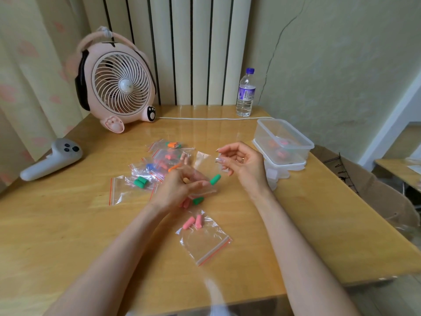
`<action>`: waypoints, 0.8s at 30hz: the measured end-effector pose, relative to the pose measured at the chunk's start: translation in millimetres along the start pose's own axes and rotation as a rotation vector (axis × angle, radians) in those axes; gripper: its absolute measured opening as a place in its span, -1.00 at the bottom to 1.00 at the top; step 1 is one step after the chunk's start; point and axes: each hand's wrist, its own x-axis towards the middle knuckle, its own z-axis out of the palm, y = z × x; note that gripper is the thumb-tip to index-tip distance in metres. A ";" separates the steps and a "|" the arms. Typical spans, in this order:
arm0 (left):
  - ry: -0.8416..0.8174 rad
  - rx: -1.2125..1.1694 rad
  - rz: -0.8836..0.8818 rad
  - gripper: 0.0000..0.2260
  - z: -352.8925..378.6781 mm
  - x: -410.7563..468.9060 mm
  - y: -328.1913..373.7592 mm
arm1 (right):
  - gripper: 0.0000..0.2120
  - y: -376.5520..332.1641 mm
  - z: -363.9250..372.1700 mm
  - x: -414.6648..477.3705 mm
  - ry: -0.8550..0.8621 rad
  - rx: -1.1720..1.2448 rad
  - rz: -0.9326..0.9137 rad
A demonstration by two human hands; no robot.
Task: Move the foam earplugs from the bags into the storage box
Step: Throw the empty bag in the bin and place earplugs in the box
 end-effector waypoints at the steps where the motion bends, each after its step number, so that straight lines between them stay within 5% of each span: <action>1: 0.021 -0.022 -0.026 -0.89 0.9 1.3 -1.2 | -0.76 -0.4 0.7 -0.2 -0.011 0.002 -0.001; 9: 0.151 -0.389 -0.055 -0.83 -5.6 2.6 -1.5 | -0.85 2.3 -3.7 1.3 -0.153 -0.050 0.174; 16: 0.150 -0.411 -0.046 -0.96 -7.3 3.0 -0.6 | -0.90 12.8 0.1 -0.2 -0.223 -0.283 0.274; 24: 0.270 -0.447 -0.001 -0.79 -12.2 4.4 3.8 | -0.80 12.4 0.3 -1.4 -0.260 -0.380 0.291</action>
